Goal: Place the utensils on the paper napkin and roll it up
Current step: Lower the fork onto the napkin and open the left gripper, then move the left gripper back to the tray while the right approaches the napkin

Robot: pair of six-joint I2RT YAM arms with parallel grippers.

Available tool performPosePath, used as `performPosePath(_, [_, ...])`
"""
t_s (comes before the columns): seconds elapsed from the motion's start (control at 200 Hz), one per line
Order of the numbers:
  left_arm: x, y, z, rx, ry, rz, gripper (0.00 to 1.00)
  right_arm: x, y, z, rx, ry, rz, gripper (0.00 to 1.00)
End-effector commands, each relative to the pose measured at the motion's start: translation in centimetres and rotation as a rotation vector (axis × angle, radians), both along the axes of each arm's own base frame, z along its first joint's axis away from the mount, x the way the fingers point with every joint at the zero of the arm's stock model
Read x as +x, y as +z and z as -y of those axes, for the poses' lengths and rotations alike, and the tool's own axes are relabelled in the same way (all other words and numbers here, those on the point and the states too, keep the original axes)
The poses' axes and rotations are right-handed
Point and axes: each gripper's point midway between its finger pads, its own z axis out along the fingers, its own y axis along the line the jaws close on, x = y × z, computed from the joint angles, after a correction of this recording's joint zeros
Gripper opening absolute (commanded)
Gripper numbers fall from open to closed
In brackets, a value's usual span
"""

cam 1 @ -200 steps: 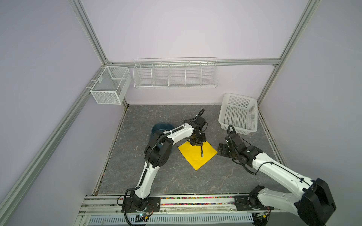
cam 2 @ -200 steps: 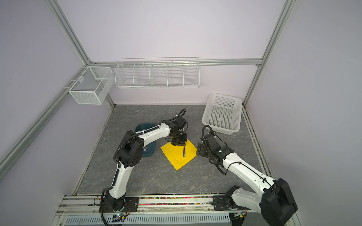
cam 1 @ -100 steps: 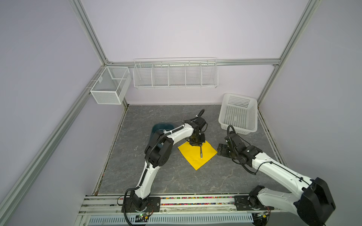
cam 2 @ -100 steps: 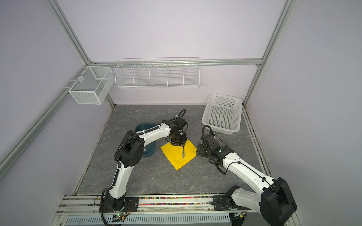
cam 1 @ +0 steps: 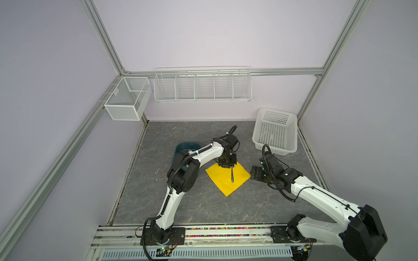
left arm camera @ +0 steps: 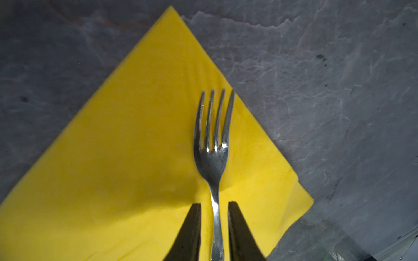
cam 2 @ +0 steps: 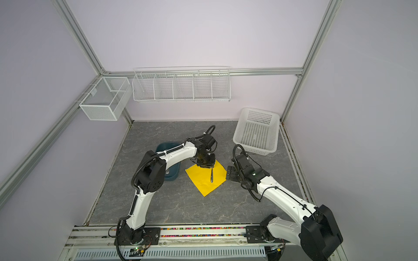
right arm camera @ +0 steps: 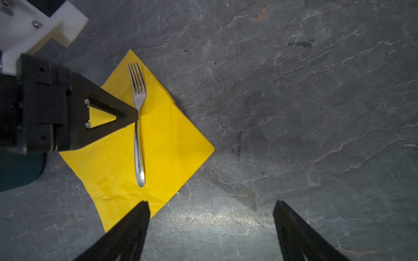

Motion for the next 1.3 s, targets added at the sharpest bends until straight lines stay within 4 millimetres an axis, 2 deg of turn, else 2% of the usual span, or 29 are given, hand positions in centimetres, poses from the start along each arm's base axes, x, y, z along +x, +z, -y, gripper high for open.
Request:
performPosePath(0.0, [1.5, 6.0, -1.4, 0.005, 0.008, 0.173, 0.24, 0.7, 2.4, -0.7, 0.063, 0.03, 0.102, 0.89])
performPosePath(0.14, [2.6, 10.2, -5.3, 0.105, 0.036, 0.382, 0.26, 1.1, 5.6, -2.9, 0.204, 0.113, 0.216, 0.89])
performPosePath(0.19, [2.9, 11.3, -7.2, 0.16, 0.076, 0.439, 0.27, 1.1, 5.6, -3.7, 0.241, 0.121, 0.202, 0.89])
performPosePath(0.27, [3.3, 12.4, -10.3, 0.239, 0.123, 0.512, 0.29, 1.2, 5.8, -6.2, 0.289, 0.24, 0.187, 0.89])
performPosePath(0.375, [3.6, 12.3, -13.8, 0.294, 0.136, 0.538, 0.32, 1.3, 5.7, -9.2, 0.303, 0.349, 0.138, 0.89])
performPosePath(0.44, [3.6, 11.5, -16.2, 0.324, 0.152, 0.504, 0.32, 1.3, 4.9, -10.6, 0.25, 0.385, 0.103, 0.9])
performPosePath(0.455, [3.6, 11.3, -16.7, 0.326, 0.157, 0.495, 0.32, 1.7, 5.6, -11.2, 0.247, 0.393, 0.117, 0.9])
performPosePath(0.57, [3.5, 9.6, -20.2, 0.3, 0.204, 0.416, 0.32, 1.5, 5.7, -14.6, 0.198, 0.479, 0.124, 0.93])
performPosePath(0.695, [3.5, 8.0, -23.0, 0.275, 0.237, 0.35, 0.32, 1.6, 5.9, -17.0, 0.133, 0.505, 0.145, 0.94])
performPosePath(0.78, [3.6, 6.7, -24.0, 0.245, 0.236, 0.297, 0.3, 1.9, 5.6, -18.0, 0.058, 0.502, 0.149, 0.94])
performPosePath(0.845, [3.6, 5.5, -24.0, 0.188, 0.21, 0.234, 0.28, 1.9, 5.4, -18.8, 0.023, 0.52, 0.142, 0.94])
performPosePath(1.035, [4.3, 3.0, -25.2, 0.157, 0.215, 0.126, 0.21, 1.4, 4.6, -20.7, 0.028, 0.552, 0.119, 0.96])
performPosePath(1.11, [4.7, 2.4, -25.5, 0.144, 0.209, 0.105, 0.21, 1.5, 4.2, -20.6, 0.001, 0.539, 0.105, 0.96])
performPosePath(1.19, [5.0, 1.4, -25.8, 0.164, 0.2, 0.072, 0.21, 2.0, 3.2, -19.4, -0.078, 0.492, 0.07, 0.96])
performPosePath(1.295, [5.3, 0.6, -25.8, 0.172, 0.197, 0.066, 0.21, 2.0, 2.7, -19.2, -0.127, 0.506, 0.04, 0.95])
